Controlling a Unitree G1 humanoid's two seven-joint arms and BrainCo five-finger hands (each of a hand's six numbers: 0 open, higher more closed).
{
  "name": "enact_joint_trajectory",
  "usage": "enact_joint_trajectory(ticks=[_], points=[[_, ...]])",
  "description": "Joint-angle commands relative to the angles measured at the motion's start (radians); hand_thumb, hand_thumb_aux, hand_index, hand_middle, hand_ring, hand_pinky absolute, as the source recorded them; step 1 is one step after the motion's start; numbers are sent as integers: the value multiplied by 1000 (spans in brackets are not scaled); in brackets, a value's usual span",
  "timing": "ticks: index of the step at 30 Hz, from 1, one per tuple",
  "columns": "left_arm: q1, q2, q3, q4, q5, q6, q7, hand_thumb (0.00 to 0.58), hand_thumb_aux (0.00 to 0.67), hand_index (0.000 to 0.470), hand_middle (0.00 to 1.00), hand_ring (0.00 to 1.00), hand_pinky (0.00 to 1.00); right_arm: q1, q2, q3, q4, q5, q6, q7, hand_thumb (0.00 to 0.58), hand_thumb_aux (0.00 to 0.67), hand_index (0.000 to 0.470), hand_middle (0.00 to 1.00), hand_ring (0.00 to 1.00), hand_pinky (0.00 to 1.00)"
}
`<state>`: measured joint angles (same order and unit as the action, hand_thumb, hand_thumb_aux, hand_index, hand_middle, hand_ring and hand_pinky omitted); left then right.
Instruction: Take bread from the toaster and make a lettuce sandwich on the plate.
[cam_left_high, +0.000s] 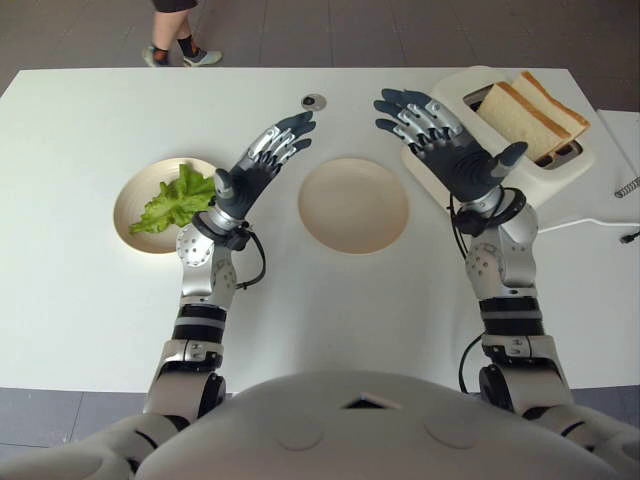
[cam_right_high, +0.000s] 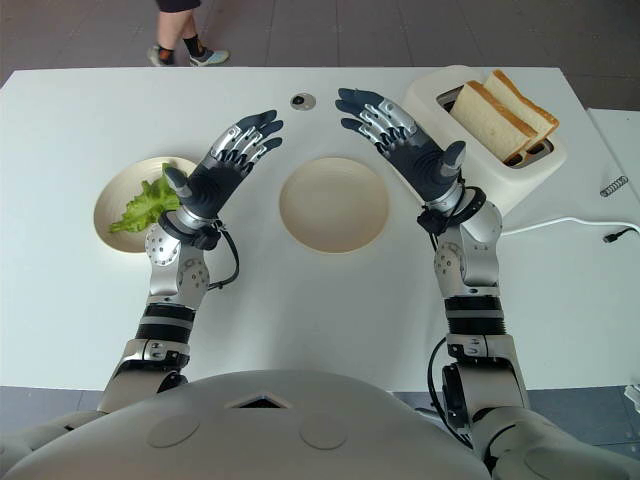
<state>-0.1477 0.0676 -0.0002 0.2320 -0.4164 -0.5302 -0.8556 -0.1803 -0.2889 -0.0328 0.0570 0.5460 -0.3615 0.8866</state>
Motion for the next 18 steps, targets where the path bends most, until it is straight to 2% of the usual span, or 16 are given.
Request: enact_joint_trajectory(ticks=[1,13,16,18], points=[[-4,2,-7,1,-18,1,-17,0,0,0,0,0,0,-16,10,-3,6,-7,9,8,0,0,0,0,0,0],[-12,1,6,-9,-79,24,-45,0,0,0,0,0,0,-30,16,-14,11,-15,16,15,0,0,0,0,0,0],[-15,-1,9,-7,-75,18,-44,0,0,0,0,0,0,-31,-4,-37,-14,-84,-33,-25,0,0,0,0,0,0],[-20,0,13,-10,-77,19,-40,0,0,0,0,0,0,-42,-53,-96,-53,-202,-94,-104,0,0,0,0,0,0]])
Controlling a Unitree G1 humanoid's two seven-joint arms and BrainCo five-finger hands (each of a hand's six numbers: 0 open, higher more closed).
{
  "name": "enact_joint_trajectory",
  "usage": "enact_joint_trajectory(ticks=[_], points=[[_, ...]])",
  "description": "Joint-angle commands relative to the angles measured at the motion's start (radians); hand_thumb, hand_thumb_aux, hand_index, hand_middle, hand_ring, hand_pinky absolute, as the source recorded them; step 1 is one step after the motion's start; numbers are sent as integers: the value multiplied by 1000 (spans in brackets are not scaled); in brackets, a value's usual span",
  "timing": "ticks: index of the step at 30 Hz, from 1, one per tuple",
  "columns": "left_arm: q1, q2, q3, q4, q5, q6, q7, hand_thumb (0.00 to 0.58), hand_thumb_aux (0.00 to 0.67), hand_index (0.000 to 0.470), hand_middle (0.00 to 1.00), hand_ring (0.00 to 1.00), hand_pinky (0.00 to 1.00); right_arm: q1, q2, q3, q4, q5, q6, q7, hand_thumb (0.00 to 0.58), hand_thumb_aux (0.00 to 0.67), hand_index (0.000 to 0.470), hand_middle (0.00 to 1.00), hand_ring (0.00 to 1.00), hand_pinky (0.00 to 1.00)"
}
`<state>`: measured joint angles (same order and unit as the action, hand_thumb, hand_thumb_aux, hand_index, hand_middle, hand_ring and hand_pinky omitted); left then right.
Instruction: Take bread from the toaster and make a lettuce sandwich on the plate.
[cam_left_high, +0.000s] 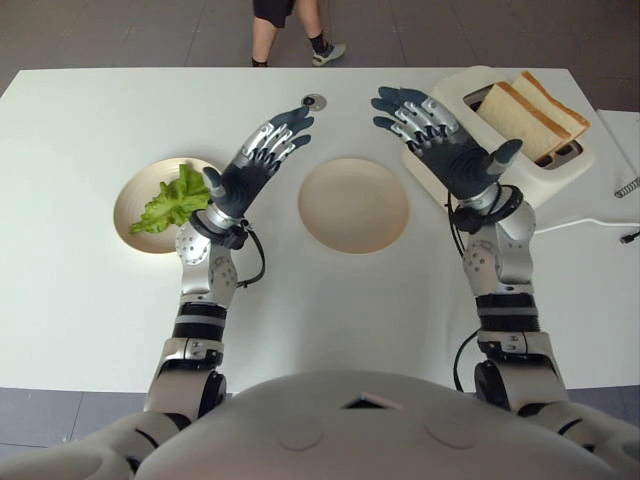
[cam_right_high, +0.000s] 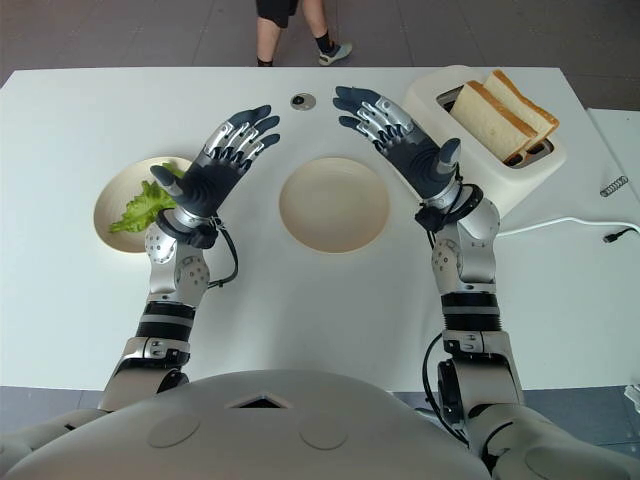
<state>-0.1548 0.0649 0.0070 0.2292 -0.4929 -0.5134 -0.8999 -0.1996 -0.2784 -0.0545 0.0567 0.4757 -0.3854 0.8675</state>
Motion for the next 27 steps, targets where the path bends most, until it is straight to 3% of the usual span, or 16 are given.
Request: enact_joint_trajectory(ticks=[1,5,9,12,16,17,18,25,27], points=[[-14,5,6,-4,8,-2,6,0,0,0,0,0,0,-25,-102,-117,-77,-203,-101,-129,0,0,0,0,0,0],[-11,16,8,-1,17,-11,3,0,0,0,0,0,0,-14,-260,-297,-119,-450,-153,-290,0,0,0,0,0,0],[-11,19,8,9,15,-18,-4,0,0,0,0,0,0,5,-398,-409,3,-654,-146,-455,0,0,0,0,0,0],[-11,21,9,14,13,-21,-13,0,0,0,0,0,0,37,-502,-405,142,-781,-108,-526,0,0,0,0,0,0],[-11,23,9,16,11,-21,-22,0,0,0,0,0,0,63,-555,-336,257,-800,-80,-506,0,0,0,0,0,0],[-10,23,9,17,10,-21,-25,0,0,0,0,0,0,62,-563,-320,281,-799,-74,-505,87,53,37,0,0,0],[-10,23,10,18,10,-22,-27,0,0,0,0,0,0,55,-569,-305,306,-795,-65,-505,234,152,107,0,0,0],[-14,18,14,44,8,-22,-37,0,0,0,0,0,0,3,-573,-263,431,-665,-78,-449,371,268,188,0,0,0],[-16,17,15,49,7,-21,-39,0,0,0,0,0,0,-14,-568,-269,455,-596,-87,-421,366,263,184,0,0,0]])
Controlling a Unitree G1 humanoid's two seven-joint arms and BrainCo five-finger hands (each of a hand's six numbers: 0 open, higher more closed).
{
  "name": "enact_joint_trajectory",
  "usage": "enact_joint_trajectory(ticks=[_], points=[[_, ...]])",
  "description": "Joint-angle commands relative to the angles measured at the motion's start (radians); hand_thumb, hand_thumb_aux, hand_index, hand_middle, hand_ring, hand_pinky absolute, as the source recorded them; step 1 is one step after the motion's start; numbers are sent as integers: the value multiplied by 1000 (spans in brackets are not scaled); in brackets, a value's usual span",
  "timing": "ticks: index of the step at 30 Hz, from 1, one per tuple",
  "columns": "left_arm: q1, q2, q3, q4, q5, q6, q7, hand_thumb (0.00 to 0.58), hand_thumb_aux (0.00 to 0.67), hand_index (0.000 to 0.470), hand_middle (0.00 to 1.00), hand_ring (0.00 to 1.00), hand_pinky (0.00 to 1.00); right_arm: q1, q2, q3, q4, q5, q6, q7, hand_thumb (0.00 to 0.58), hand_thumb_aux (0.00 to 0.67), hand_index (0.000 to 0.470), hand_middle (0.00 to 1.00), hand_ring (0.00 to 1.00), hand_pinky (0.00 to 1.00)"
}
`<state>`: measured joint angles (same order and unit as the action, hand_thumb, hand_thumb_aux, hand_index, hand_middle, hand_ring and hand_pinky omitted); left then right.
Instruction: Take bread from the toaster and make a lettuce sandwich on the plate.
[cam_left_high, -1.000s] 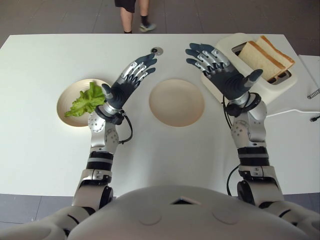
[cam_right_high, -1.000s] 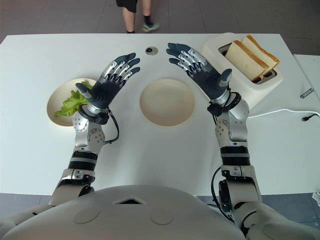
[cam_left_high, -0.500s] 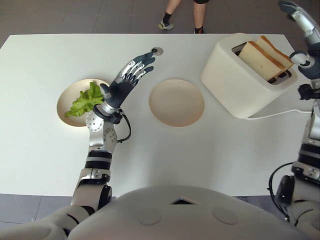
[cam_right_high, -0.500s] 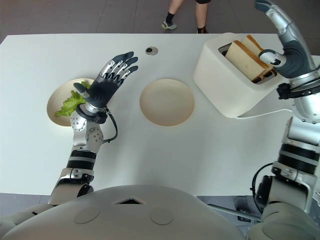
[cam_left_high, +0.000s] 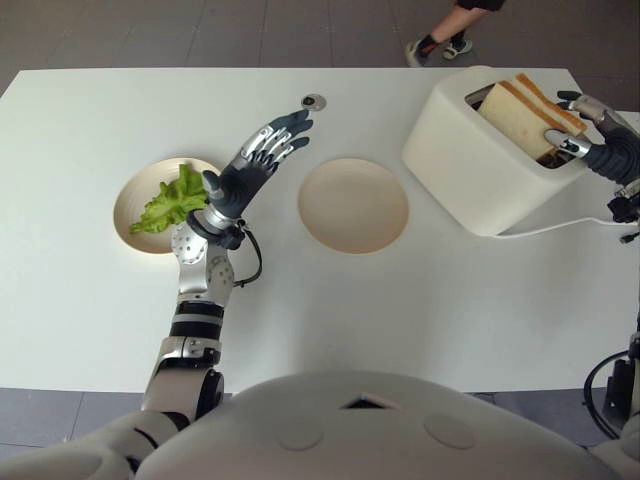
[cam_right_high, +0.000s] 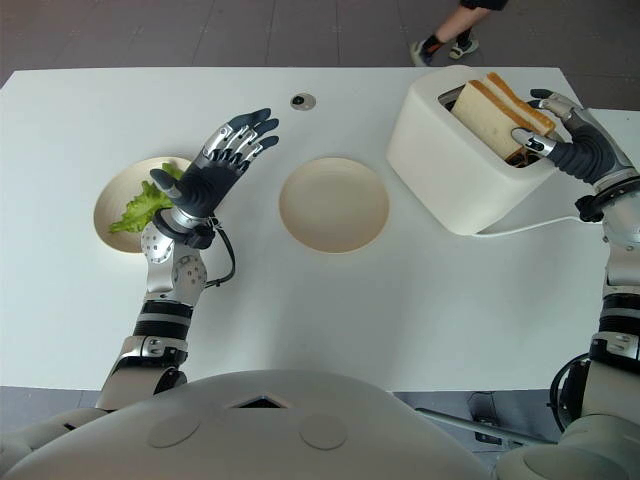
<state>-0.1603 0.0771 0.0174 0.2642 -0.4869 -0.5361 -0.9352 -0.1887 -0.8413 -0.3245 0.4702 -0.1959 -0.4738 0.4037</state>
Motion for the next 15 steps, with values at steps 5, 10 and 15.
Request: enact_joint_trajectory(ticks=[5,10,15], points=[[-9,4,6,12,-6,5,-11,0,0,0,0,0,0,-41,12,-29,57,263,11,143,310,213,149,0,0,0],[-8,4,6,12,-9,8,-19,0,0,0,0,0,0,-40,10,-37,69,325,22,174,0,0,0,0,0,0],[-7,2,5,14,-8,7,-22,0,0,0,0,0,0,-74,-10,-23,158,285,20,132,0,0,0,0,0,0]])
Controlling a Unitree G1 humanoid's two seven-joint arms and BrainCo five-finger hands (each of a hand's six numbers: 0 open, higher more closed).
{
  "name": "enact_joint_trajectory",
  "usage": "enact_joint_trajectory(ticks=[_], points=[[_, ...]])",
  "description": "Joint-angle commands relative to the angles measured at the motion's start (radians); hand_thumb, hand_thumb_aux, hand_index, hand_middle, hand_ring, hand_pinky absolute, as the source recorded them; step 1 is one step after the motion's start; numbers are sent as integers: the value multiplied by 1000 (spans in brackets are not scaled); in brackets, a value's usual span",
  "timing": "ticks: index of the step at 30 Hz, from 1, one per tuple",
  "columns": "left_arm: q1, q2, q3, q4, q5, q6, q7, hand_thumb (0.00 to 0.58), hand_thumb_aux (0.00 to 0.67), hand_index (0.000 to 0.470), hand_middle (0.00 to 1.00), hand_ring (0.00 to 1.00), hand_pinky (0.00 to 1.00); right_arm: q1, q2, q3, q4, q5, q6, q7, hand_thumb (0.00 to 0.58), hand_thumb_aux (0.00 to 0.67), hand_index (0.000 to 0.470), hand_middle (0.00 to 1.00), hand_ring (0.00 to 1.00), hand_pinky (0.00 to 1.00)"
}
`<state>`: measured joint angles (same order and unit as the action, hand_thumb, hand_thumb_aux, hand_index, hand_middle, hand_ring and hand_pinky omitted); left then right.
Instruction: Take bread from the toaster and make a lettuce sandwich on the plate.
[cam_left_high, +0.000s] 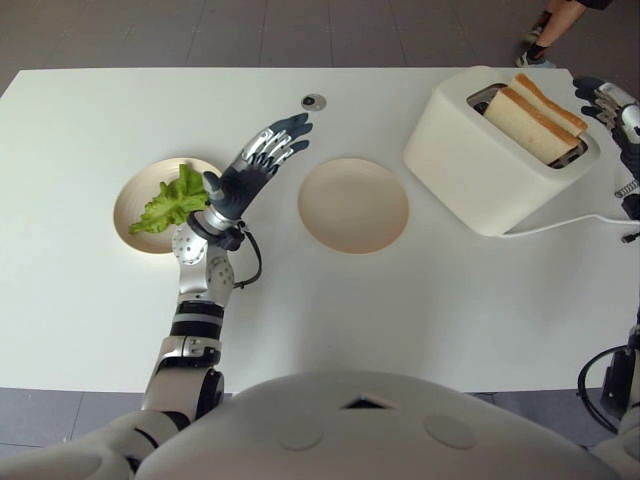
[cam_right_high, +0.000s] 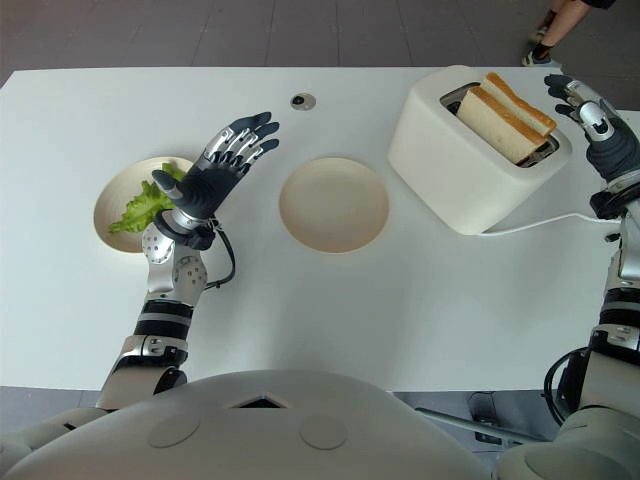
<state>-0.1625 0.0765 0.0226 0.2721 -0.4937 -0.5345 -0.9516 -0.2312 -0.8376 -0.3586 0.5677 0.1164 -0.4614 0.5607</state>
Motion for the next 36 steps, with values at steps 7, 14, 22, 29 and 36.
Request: enact_joint_trajectory(ticks=[7,14,22,29,36], points=[[-5,2,-1,2,-2,8,-9,0,0,0,0,0,0,-118,0,93,200,-124,-23,-91,194,123,87,4,4,4],[-8,-1,-4,3,0,9,-8,0,0,0,0,0,0,-133,-1,148,231,-145,-65,-85,531,476,334,39,39,39],[-14,-1,-4,9,1,8,-12,0,0,0,0,0,0,-93,-16,142,154,-120,-119,-95,580,670,470,204,204,204],[-50,52,46,33,197,-110,138,0,0,0,0,0,0,-119,28,105,26,-73,-143,-150,580,670,470,1000,1000,1000],[-83,354,150,36,951,-183,654,0,0,0,0,0,0,-169,79,28,-92,-16,-169,-262,580,670,470,1000,1000,1000]])
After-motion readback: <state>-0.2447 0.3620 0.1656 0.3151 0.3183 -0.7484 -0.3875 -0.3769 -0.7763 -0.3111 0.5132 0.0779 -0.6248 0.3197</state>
